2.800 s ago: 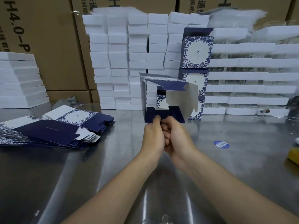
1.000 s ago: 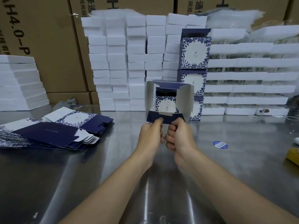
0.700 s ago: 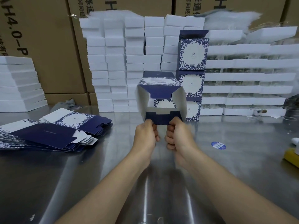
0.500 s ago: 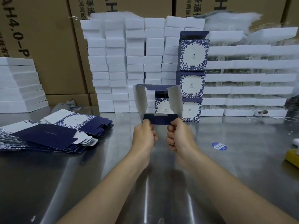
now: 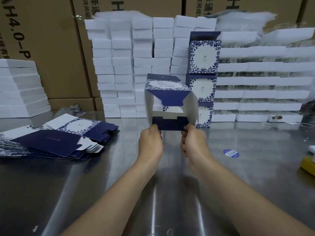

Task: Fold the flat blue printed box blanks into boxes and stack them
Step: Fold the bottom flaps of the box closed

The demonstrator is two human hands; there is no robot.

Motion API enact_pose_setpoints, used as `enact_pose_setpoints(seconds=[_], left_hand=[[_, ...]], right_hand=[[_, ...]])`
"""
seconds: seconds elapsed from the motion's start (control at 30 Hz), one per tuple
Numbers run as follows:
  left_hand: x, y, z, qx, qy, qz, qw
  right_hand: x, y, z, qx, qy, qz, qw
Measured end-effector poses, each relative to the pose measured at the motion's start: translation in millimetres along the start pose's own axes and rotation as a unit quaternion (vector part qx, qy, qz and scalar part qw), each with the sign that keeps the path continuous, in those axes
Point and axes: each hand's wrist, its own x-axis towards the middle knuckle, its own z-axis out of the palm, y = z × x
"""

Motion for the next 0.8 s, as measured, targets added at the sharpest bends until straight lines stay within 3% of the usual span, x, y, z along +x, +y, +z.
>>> enact_pose_setpoints(seconds=[0.17,0.33,0.6,0.8], left_hand=[[-1.6,2.3,-0.1,-0.038,-0.019,-0.024,0.999],[-5.0,5.1,2.3,-0.073,-0.054,-0.053,0.994],[-7.1,9.4,-1.1,-0.086,-0.062,-0.053,0.993],[-5.1,4.5,0.9,-0.023,-0.081,-0.038,0.996]], right_hand=[[3.3,3.1,1.0,-0.029,0.020,-0.023,0.999],[-4.6,-2.6,1.7,0.021,-0.001,-0.010,1.000],[-8.0,-1.2,5.1,0.061,-0.110,0.039,0.991],[-4.7,2.5,2.0,-0.043,-0.127,0.038,0.990]])
